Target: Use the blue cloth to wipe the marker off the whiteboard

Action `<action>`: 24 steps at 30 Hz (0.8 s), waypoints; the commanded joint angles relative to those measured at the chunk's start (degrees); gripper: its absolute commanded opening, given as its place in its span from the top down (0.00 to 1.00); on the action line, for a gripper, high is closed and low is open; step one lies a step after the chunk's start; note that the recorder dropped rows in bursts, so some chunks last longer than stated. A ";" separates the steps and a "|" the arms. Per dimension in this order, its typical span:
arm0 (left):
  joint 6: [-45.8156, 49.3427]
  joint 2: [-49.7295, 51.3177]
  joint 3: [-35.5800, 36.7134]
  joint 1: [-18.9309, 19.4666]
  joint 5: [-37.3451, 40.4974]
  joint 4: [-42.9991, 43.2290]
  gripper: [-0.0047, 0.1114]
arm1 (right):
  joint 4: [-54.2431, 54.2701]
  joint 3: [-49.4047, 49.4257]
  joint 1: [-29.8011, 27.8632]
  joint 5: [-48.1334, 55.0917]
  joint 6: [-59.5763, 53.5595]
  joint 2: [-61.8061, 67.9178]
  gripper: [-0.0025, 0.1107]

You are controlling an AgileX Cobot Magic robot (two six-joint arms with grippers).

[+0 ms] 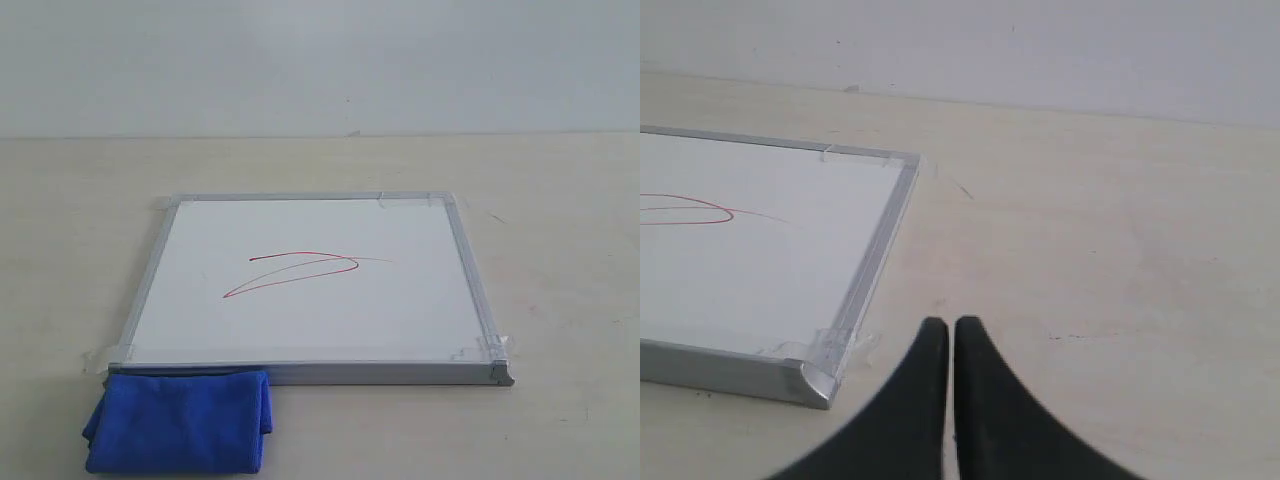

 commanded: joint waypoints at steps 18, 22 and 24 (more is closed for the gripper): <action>0.36 -0.15 0.23 0.17 0.04 0.15 0.92 | 0.08 -0.04 -0.23 -1.37 -1.38 -0.28 0.98; 0.36 -0.15 0.23 0.17 0.04 0.15 0.92 | 0.08 -0.04 -0.23 -5.66 -1.38 -0.28 0.98; 0.36 -0.15 0.23 0.17 0.04 0.15 0.92 | 0.08 -0.04 -0.23 -8.05 -1.38 -0.28 0.98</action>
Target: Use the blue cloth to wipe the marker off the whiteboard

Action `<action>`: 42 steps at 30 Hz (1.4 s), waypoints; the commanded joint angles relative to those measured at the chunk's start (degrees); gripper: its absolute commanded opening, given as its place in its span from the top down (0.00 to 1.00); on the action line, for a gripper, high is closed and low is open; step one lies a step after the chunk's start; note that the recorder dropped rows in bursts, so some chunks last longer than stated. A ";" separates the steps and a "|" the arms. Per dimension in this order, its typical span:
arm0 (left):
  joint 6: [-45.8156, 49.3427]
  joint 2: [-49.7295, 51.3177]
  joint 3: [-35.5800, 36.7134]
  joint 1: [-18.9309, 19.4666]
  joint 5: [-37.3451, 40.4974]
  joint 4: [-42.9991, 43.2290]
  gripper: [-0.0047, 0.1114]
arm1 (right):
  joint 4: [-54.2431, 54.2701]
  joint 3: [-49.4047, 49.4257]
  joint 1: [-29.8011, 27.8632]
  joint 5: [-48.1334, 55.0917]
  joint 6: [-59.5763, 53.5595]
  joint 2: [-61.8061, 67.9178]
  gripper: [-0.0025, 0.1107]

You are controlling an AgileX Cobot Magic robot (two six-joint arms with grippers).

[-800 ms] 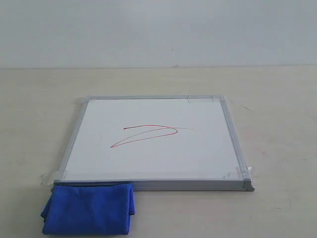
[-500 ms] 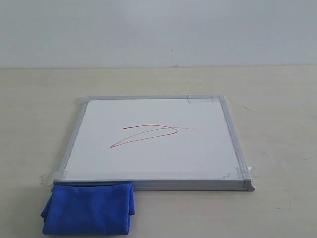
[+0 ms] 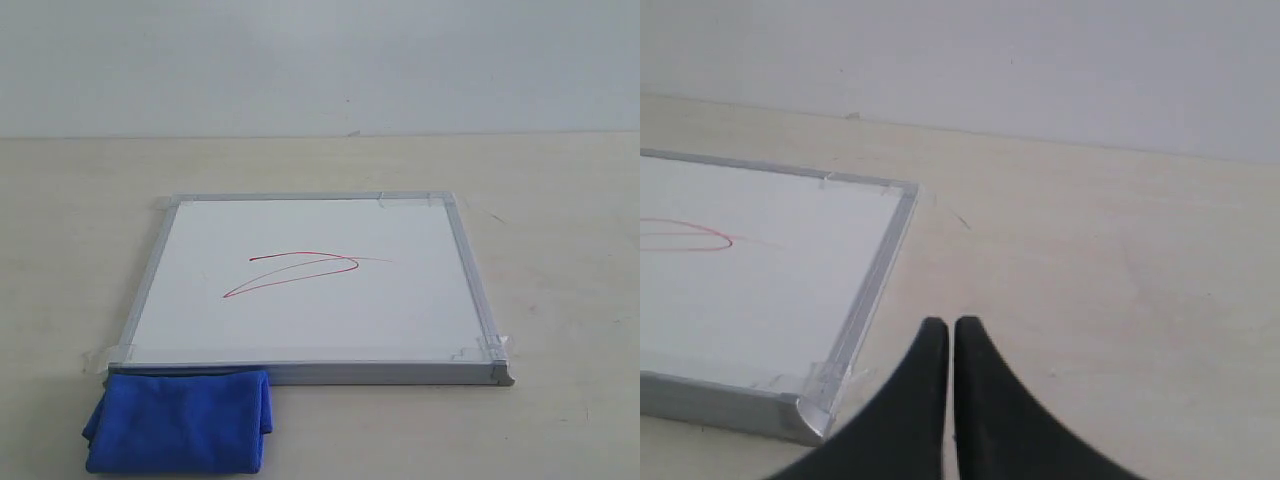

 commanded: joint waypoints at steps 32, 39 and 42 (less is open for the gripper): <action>0.36 -0.15 0.23 0.17 0.04 0.15 0.92 | 1.73 -31.36 -0.23 12.89 5.27 11.47 0.98; 0.36 -0.15 0.23 0.17 0.04 0.15 0.92 | 29.66 -31.36 -0.23 16.58 -28.23 26.32 0.98; 0.36 -0.15 0.23 0.17 0.04 0.15 0.92 | 45.69 -31.64 -0.23 20.45 -45.89 34.71 0.98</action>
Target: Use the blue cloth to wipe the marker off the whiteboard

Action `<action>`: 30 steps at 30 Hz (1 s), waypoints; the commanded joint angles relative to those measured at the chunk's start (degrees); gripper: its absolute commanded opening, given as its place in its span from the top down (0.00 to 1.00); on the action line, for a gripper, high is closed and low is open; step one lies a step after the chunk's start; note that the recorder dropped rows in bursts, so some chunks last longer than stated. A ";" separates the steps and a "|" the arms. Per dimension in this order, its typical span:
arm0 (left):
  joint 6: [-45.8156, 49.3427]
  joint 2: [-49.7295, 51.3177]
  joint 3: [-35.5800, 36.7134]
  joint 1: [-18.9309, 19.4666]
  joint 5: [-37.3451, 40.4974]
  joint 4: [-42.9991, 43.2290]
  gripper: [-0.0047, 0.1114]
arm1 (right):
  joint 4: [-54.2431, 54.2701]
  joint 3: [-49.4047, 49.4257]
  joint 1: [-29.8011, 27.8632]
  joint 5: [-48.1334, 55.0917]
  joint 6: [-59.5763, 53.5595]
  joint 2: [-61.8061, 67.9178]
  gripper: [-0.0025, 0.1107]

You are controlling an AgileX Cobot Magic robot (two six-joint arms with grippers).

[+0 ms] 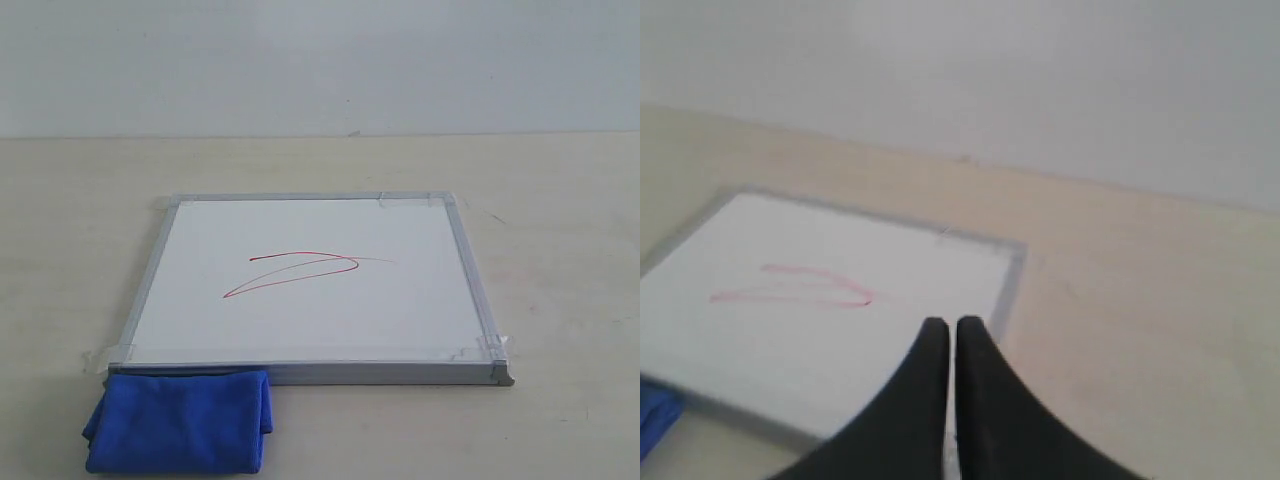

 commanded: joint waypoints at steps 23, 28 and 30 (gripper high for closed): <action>0.36 -0.15 0.23 0.17 0.04 0.15 0.92 | 15.13 -28.76 30.65 11.13 -32.73 55.26 0.98; 0.36 -0.15 0.23 0.17 0.04 0.15 0.92 | 0.90 -36.45 38.74 13.99 -24.98 65.60 0.98; 0.36 -0.15 0.23 0.17 0.04 0.15 0.92 | -2.81 -40.24 41.43 16.43 -22.48 69.28 0.98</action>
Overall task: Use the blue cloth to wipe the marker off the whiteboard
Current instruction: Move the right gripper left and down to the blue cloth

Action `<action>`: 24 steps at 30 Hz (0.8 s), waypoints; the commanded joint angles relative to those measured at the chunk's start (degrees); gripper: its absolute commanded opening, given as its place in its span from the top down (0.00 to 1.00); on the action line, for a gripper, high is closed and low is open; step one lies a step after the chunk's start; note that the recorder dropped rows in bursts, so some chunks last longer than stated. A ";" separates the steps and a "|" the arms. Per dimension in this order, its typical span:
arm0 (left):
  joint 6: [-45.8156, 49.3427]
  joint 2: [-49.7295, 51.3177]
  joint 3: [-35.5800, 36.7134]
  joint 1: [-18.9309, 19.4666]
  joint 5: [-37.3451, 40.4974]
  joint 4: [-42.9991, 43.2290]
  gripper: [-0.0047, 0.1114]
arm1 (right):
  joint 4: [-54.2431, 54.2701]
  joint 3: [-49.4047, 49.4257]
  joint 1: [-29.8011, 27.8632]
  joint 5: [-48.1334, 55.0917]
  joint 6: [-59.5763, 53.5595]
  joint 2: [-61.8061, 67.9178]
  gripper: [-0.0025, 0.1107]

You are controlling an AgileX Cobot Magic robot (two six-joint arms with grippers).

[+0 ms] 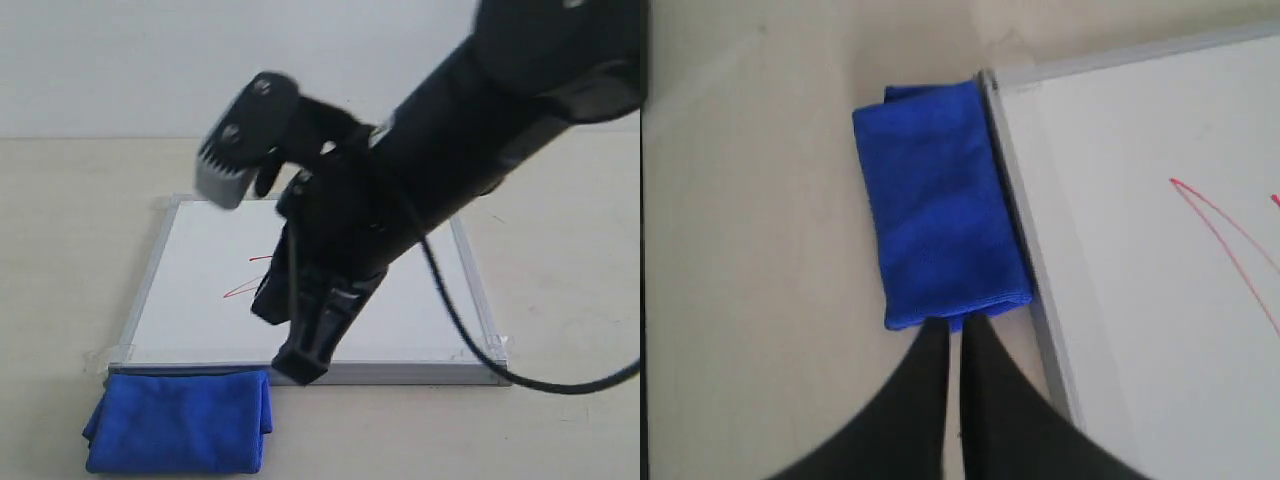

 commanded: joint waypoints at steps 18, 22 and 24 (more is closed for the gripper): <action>0.36 -0.15 0.23 0.17 0.04 0.15 0.92 | -20.95 -18.96 16.19 -2.28 21.14 27.37 0.48; 0.36 -0.15 0.23 0.17 0.04 0.15 0.92 | -22.50 -18.96 16.19 -4.27 22.63 30.27 0.48; 0.36 -0.15 0.23 0.17 0.04 0.15 0.92 | -23.49 -18.96 16.19 -5.12 22.75 31.06 0.48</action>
